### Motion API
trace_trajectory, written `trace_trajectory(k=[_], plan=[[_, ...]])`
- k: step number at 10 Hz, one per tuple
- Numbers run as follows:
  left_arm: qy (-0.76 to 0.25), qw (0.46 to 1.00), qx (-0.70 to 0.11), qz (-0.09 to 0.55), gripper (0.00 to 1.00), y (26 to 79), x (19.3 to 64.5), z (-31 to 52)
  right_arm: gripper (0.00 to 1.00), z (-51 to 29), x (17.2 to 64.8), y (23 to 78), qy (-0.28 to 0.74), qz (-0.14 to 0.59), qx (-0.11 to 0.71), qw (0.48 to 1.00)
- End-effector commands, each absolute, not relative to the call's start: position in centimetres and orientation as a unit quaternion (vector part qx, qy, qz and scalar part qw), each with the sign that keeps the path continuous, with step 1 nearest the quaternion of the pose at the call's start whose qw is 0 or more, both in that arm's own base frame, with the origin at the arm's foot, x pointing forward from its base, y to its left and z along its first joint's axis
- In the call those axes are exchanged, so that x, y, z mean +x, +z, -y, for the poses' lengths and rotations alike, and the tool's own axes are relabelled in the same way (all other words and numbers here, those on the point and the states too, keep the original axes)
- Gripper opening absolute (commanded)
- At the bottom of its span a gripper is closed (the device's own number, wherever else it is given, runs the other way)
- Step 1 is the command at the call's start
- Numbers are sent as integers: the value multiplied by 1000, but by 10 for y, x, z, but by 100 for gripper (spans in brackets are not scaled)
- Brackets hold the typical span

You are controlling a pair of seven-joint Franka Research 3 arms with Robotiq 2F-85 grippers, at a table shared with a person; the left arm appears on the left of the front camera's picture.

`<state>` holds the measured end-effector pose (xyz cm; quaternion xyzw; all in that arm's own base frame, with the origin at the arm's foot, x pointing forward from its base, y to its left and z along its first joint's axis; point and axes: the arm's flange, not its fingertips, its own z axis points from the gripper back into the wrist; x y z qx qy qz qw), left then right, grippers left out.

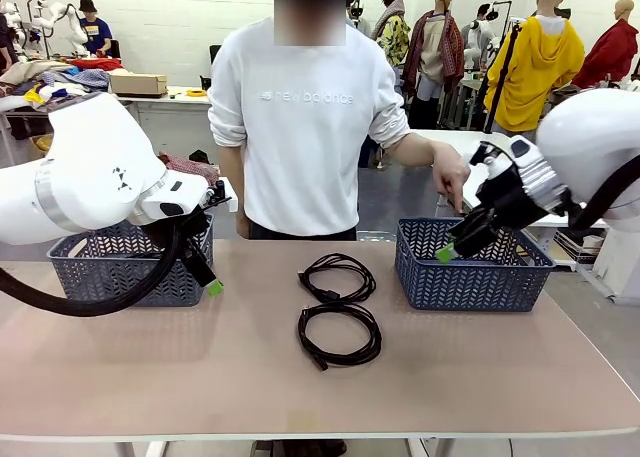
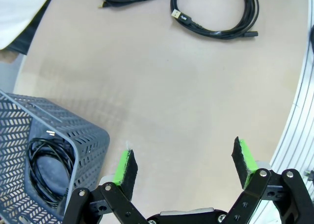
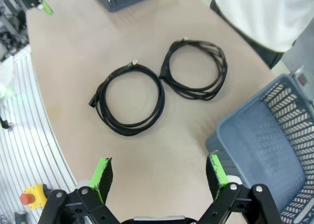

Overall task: Organize the cables according to human instructions.
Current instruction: Pick up a bundle of cables and place it in the basket indicated by the human.

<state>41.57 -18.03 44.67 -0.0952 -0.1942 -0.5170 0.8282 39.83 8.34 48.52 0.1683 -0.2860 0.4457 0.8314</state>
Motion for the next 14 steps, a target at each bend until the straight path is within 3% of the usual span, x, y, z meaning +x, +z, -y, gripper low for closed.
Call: trace_trajectory(k=[1,8,14], plan=[[-515,829,-95,195,100,448,419,180,100,-115,402,491,417,240,145,865],[-515,829,-95,195,100,448,419,180,100,-217,433,447,377,164,132,902],[-515,829,-95,195,100,448,419,180,100,-208,428,443,384,166,140,897]])
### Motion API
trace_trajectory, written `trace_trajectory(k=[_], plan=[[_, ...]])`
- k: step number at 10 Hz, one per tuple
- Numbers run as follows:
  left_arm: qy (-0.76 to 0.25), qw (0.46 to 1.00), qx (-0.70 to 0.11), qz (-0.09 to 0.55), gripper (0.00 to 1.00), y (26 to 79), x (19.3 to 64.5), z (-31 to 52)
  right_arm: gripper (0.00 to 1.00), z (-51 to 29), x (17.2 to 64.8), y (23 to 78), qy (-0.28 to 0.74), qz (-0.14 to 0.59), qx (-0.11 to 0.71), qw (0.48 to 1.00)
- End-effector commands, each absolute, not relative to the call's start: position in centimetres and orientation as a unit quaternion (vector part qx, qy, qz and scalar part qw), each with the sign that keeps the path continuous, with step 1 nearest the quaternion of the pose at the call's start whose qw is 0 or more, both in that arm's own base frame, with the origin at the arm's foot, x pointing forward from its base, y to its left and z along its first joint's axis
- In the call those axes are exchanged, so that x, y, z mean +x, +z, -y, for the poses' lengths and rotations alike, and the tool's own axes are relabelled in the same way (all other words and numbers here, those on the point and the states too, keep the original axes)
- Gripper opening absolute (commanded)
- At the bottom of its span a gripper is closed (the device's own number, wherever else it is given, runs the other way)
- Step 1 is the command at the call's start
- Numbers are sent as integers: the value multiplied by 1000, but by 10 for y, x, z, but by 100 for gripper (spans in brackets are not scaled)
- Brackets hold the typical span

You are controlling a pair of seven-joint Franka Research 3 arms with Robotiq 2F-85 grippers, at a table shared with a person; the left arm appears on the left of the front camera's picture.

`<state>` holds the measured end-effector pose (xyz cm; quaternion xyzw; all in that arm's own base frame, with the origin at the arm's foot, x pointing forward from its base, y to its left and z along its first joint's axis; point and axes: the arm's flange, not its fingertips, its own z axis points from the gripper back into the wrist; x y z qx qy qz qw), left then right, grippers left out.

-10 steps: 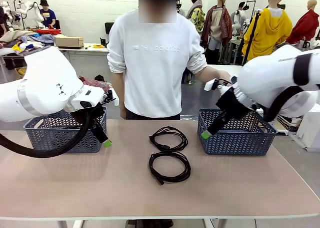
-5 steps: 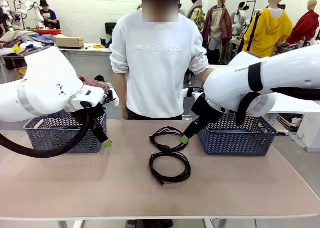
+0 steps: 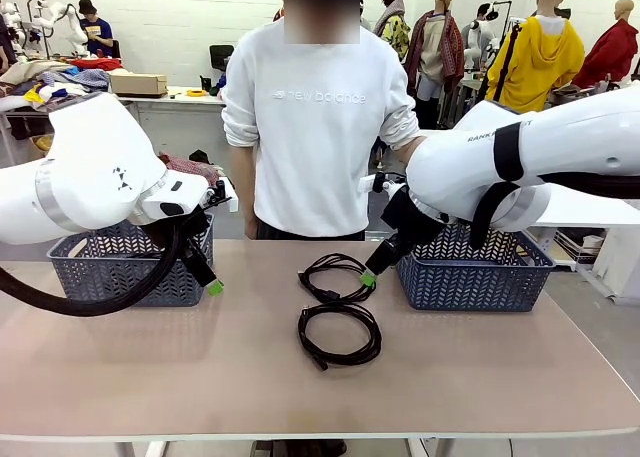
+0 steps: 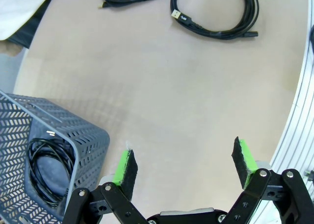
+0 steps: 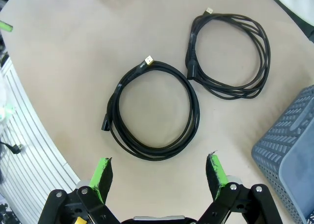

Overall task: Organize the cables according to human instructions.
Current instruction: Pick up a bundle of cables and place it in the basket indicated by the human.

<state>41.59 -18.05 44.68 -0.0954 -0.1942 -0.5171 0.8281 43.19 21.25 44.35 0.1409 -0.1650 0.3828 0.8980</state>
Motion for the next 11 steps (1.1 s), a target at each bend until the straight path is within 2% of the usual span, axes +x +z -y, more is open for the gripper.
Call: trace_trajectory(k=[1,3,5,8,11], plan=[[-515,829,-95,195,100,448,419,180,100,-208,428,443,384,166,140,897],[-515,829,-95,195,100,448,419,180,100,-212,432,444,383,165,141,898],[-515,829,-95,195,100,448,419,180,100,-235,436,438,342,135,130,921],[-515,829,-95,195,100,448,419,180,100,-266,433,425,273,116,79,952],[-515,829,-95,195,100,448,419,180,100,-297,430,404,265,115,64,955]])
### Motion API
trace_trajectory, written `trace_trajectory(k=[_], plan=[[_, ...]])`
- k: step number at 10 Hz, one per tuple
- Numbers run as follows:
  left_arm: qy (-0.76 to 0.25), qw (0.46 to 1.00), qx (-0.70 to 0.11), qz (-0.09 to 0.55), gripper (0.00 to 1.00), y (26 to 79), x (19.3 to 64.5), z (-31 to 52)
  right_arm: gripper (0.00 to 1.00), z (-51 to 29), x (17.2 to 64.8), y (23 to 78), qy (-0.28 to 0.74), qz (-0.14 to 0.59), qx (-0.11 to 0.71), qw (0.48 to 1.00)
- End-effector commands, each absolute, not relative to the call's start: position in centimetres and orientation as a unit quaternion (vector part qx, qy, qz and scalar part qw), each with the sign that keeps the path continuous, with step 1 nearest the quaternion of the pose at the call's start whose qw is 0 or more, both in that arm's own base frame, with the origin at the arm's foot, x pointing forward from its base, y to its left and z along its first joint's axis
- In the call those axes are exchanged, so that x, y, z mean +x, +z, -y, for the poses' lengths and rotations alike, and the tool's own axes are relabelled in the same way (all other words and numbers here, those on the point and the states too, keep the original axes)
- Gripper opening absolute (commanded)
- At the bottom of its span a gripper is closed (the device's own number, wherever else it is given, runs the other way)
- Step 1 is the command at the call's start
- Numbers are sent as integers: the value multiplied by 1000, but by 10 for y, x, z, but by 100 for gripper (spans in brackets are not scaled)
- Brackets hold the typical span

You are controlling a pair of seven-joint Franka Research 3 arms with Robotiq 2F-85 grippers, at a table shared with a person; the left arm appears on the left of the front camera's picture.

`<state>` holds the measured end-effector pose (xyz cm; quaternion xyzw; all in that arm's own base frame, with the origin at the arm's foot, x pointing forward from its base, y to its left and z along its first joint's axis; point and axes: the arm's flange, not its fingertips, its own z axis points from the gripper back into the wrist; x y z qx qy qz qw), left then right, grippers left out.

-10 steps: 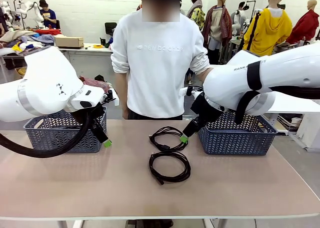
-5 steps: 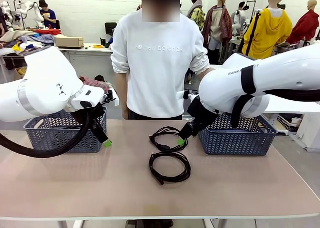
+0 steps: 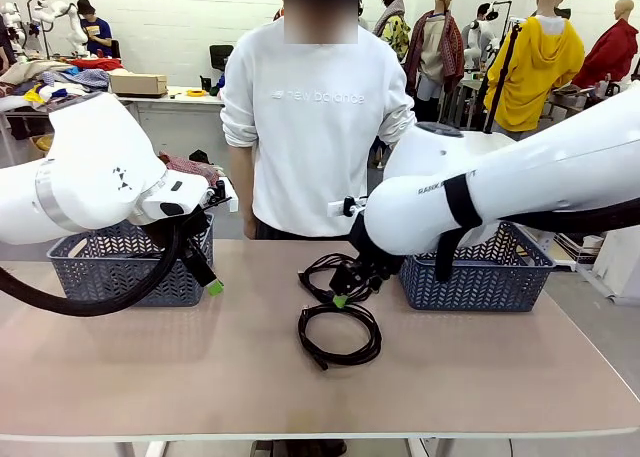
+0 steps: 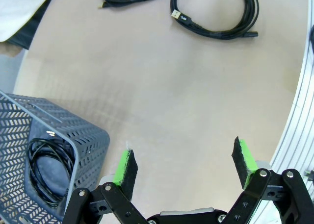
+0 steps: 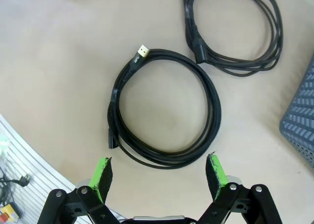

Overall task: Organize the cables according to human instructions.
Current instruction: Pick up a bundle of cables and place it in the basket indicated by the human.

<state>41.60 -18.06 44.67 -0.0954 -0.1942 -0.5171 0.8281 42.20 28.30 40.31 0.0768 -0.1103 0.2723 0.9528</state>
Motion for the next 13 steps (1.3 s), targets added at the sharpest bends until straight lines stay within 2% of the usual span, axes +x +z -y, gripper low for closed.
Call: trace_trajectory(k=[1,5,13], plan=[[-515,829,-95,195,100,448,419,180,100,-304,430,400,267,111,59,956],[-515,829,-95,195,100,448,419,180,100,-326,431,379,268,86,71,957],[-515,829,-95,195,100,448,419,180,100,-360,422,341,300,52,39,952]])
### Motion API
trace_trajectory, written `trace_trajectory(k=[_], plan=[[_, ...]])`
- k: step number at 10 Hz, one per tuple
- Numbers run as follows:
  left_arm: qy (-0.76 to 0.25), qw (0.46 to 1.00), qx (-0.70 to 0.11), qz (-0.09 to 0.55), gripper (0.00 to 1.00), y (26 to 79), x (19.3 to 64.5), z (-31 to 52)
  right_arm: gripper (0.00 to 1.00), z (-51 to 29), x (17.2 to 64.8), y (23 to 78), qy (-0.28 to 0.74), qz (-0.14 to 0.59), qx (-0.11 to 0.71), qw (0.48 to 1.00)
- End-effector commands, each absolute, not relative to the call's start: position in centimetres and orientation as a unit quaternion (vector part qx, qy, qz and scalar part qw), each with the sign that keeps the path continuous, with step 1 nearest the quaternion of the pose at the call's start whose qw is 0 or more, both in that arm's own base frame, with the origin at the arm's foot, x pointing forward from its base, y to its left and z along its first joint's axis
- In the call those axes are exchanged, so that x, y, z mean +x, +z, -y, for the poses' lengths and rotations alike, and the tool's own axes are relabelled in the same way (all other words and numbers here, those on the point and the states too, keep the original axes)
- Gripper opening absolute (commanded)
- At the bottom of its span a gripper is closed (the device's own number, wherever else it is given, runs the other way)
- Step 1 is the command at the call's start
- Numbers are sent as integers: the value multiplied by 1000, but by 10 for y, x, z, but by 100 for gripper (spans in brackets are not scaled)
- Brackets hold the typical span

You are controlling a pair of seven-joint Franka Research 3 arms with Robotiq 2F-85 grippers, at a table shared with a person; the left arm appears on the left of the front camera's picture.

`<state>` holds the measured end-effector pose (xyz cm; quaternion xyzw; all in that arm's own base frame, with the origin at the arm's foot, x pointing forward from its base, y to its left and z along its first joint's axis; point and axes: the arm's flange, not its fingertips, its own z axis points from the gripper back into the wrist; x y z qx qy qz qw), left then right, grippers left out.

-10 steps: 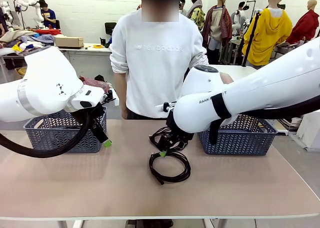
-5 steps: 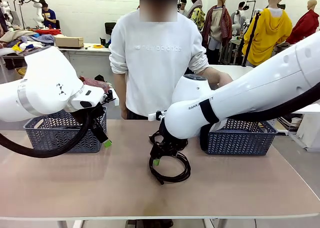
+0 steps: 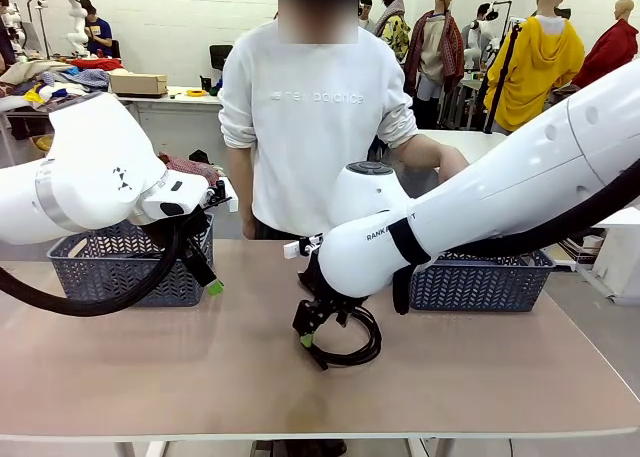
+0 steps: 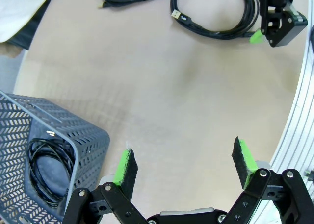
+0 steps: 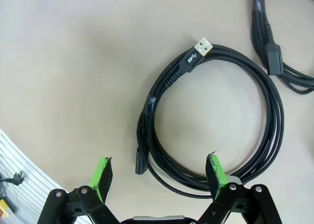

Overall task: Organize the cables according to human instructions.
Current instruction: Pick up a bundle of cables and place it in the basket indicated by the human.

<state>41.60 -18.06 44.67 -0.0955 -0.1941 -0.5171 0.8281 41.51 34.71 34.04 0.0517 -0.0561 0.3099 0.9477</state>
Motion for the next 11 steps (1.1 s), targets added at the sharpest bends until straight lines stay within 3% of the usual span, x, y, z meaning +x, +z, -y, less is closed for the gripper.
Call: trace_trajectory(k=[1,11], plan=[[-515,829,-95,195,100,448,419,180,100,-363,423,339,301,49,38,952],[-515,829,-95,195,100,448,419,180,100,-386,440,313,296,37,11,954]])
